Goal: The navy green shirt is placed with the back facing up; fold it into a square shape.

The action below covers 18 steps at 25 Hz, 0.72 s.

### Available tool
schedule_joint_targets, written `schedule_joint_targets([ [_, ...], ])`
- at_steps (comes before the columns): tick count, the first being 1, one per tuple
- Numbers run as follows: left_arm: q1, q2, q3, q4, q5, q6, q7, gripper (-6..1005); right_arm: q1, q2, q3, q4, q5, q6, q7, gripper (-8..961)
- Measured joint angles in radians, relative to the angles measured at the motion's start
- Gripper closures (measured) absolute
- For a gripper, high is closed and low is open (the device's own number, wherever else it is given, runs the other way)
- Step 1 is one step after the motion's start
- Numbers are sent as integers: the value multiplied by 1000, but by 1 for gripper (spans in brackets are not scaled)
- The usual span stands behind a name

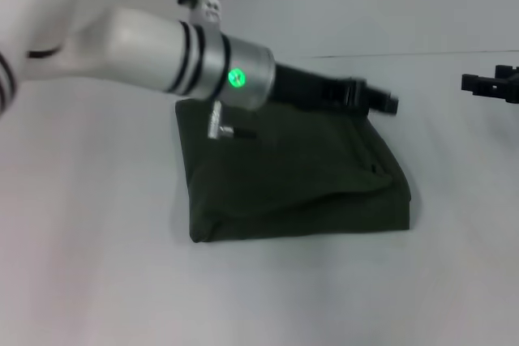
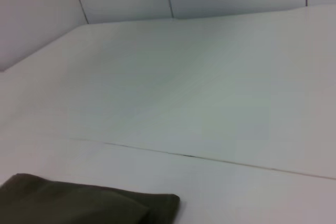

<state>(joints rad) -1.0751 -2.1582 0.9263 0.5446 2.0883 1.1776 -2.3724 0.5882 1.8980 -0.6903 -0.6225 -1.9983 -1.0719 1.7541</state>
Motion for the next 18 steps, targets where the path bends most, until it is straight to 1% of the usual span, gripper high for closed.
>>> schedule_joint_targets([
  [2,46,4,-28,78,-67,68,18,597,4,4,1,0,1,-3,1,125],
  [4,98,4,-54,140,-143,127,84,542,8,7,3,-1,5,-12,11,125],
  [7,202,7,-82,180,-290,182,295,460,22,6,5,-7,8,-43,56,125],
  [9,273,11,-90,181,-362,192,451,391,37,-2,5,-9,7,-74,107,125],
  [10,297,15,-91,181,-380,194,505,351,45,-7,2,-9,5,-94,132,125],
  [12,366,22,-96,175,-411,206,653,270,64,-22,-5,-10,-3,-128,194,125],
  [15,423,28,-111,176,-414,245,778,151,99,-52,-13,-2,-39,-173,321,125],
  [18,463,34,-146,179,-397,305,888,33,137,-85,-16,5,-107,-227,474,126],
])
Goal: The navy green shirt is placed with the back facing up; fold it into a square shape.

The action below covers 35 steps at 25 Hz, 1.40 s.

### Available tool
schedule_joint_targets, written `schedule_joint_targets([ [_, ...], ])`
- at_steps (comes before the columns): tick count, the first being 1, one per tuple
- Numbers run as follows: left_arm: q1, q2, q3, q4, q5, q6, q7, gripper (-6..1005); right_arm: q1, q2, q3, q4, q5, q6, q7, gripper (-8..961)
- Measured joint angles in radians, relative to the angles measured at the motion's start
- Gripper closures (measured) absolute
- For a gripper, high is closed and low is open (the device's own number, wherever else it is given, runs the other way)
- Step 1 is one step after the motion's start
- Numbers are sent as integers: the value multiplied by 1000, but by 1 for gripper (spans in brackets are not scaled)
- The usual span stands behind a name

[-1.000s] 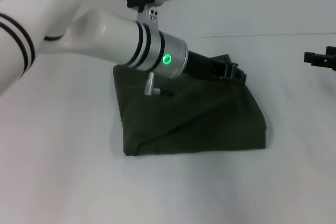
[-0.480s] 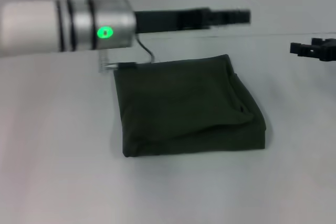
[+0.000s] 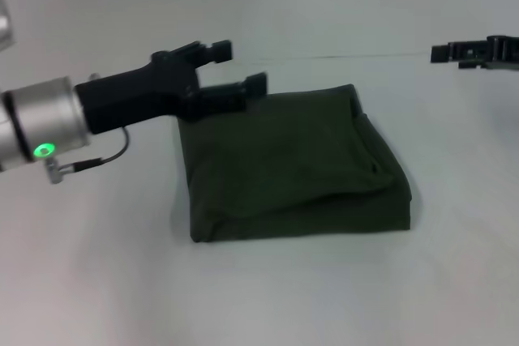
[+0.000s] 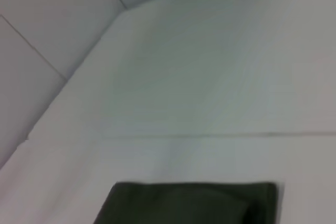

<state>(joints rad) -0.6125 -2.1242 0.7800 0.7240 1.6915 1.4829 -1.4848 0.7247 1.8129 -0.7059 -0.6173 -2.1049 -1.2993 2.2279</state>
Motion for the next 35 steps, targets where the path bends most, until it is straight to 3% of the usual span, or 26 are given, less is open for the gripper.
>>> schedule_joint_targets([
  [5,16,10,-61,5,91,33,98,34,50,-27,-1,37,-58,-99,151,126],
  [18,44,3,-116,-9,119,41,259,34,96,2,-46,169,-115,-137,294,125],
  [23,44,5,-117,-55,120,34,266,34,78,41,-39,122,-107,-133,197,125],
  [25,41,10,-121,-94,120,30,261,34,40,72,-11,66,-82,-128,-1,125],
  [26,40,11,-121,-112,121,27,259,34,40,72,-11,66,-82,-128,-1,125],
  [35,38,6,-98,-160,208,63,262,33,-100,160,43,37,50,-179,-714,126],
])
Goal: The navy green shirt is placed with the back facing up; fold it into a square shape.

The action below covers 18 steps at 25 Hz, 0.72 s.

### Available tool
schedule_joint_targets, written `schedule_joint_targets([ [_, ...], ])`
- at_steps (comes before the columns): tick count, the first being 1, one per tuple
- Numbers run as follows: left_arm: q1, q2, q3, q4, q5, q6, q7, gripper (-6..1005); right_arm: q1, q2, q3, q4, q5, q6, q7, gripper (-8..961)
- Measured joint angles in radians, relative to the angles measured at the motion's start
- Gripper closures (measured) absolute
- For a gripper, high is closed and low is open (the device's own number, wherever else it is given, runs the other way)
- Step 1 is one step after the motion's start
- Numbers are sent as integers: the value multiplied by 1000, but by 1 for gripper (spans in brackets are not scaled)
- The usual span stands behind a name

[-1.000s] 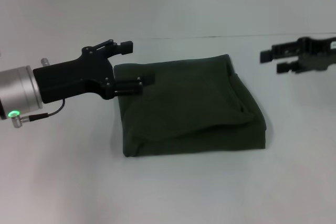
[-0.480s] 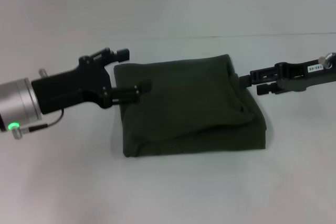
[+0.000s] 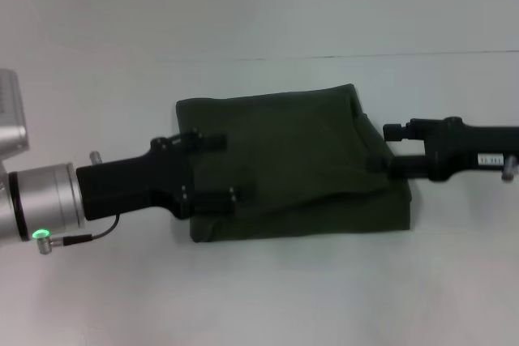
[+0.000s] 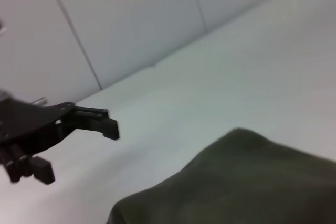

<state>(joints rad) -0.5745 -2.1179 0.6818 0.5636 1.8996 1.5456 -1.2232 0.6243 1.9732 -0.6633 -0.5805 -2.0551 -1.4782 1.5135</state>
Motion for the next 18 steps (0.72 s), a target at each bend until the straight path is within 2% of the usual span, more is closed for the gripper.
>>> schedule_joint_targets([
  [5,-25,9,7,-11,82,10,-14,33,-42,27,9,9,27,-5,-221,125],
  [11,-39,11,26,-12,95,26,14,34,-50,55,19,12,45,-21,-371,122],
  [18,-39,9,27,-19,95,18,60,34,-48,64,23,25,63,-28,-445,118],
])
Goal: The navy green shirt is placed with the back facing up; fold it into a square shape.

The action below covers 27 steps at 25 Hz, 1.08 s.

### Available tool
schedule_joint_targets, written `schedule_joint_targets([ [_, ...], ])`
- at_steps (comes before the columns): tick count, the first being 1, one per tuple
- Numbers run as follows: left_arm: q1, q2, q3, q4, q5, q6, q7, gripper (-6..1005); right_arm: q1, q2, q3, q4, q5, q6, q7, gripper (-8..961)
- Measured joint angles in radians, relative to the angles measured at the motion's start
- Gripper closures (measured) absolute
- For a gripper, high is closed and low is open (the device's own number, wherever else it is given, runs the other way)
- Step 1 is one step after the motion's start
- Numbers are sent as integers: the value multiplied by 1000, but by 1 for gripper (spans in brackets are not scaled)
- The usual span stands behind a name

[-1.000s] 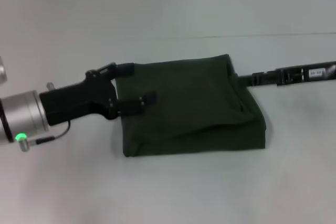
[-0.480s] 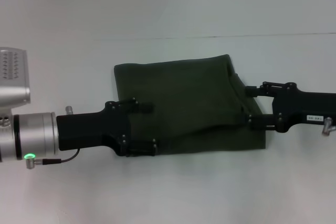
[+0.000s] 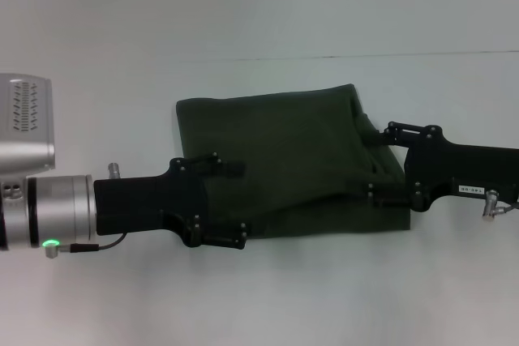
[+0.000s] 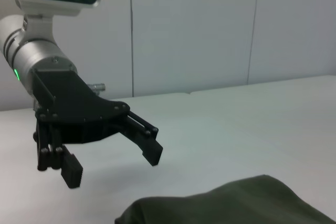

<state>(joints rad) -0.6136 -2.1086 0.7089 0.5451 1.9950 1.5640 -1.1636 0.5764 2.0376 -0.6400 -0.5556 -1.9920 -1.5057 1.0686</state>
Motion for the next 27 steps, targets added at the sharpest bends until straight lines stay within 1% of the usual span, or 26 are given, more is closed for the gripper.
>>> schedule_joint_targets([
  [27,-7,-7,-2,-20,-9,8,24,34,19,-7,-2,0,18,-12,-2,118],
])
